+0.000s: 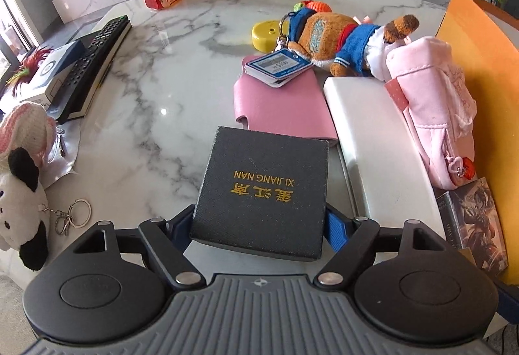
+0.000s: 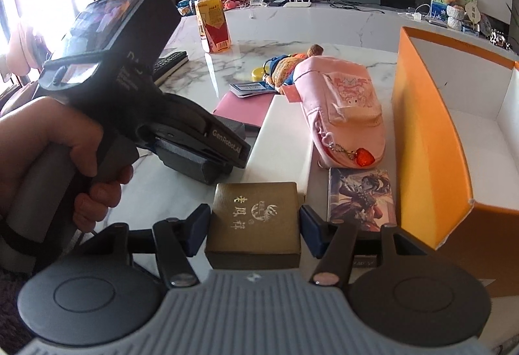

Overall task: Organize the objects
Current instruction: 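Close left tool on the black box while right tool grasps the gold-brown box, then carry black box into orange box and open left tool while right carries gold box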

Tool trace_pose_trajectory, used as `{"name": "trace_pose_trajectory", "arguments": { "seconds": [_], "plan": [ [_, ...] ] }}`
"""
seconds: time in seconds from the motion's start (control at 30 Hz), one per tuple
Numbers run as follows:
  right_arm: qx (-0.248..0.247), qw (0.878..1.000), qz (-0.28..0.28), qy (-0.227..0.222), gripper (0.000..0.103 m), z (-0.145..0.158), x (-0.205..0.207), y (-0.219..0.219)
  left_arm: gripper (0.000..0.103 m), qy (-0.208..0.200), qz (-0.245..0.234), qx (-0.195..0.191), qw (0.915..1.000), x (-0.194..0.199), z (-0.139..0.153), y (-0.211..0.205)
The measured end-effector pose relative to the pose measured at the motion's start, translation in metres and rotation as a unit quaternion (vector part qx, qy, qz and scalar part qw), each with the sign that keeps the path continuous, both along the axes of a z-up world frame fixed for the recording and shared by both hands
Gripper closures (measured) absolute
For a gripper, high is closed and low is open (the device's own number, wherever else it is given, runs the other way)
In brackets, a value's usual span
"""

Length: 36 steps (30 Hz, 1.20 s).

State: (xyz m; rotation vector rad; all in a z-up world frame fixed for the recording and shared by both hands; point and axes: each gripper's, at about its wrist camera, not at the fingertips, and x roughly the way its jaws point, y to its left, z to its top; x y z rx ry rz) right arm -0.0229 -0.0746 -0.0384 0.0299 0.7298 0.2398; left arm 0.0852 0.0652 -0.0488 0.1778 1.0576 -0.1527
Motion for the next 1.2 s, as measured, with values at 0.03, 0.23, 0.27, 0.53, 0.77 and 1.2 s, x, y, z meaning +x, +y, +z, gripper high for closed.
{"name": "trace_pose_trajectory", "arguments": {
  "seconds": [0.03, 0.23, 0.27, 0.53, 0.77, 1.2],
  "plan": [
    [0.000, 1.000, -0.001, -0.002, 0.041, 0.001, -0.001, 0.000, 0.012, -0.006, 0.002, -0.002, 1.0000, -0.001, 0.003, 0.001],
    [0.034, 0.999, -0.005, -0.015, 0.041, 0.021, -0.010, -0.008, 0.012, -0.054, 0.011, -0.021, 0.9983, -0.023, 0.031, 0.011],
    [0.040, 0.999, -0.007, -0.021, 0.041, 0.027, -0.012, -0.010, 0.012, -0.062, 0.013, -0.031, 0.9975, -0.029, 0.038, 0.014],
    [0.078, 0.992, -0.058, -0.079, 0.041, 0.077, -0.029, -0.051, 0.012, -0.125, 0.011, -0.111, 0.9859, -0.058, 0.106, 0.013],
    [0.069, 0.980, -0.168, -0.085, 0.041, 0.107, -0.034, -0.133, 0.011, -0.128, -0.047, -0.169, 0.9762, -0.069, 0.140, -0.050],
    [0.109, 0.969, -0.217, -0.033, 0.041, 0.087, -0.032, -0.248, 0.011, 0.009, -0.069, -0.176, 0.9819, -0.052, 0.089, -0.168]
  ]
}}
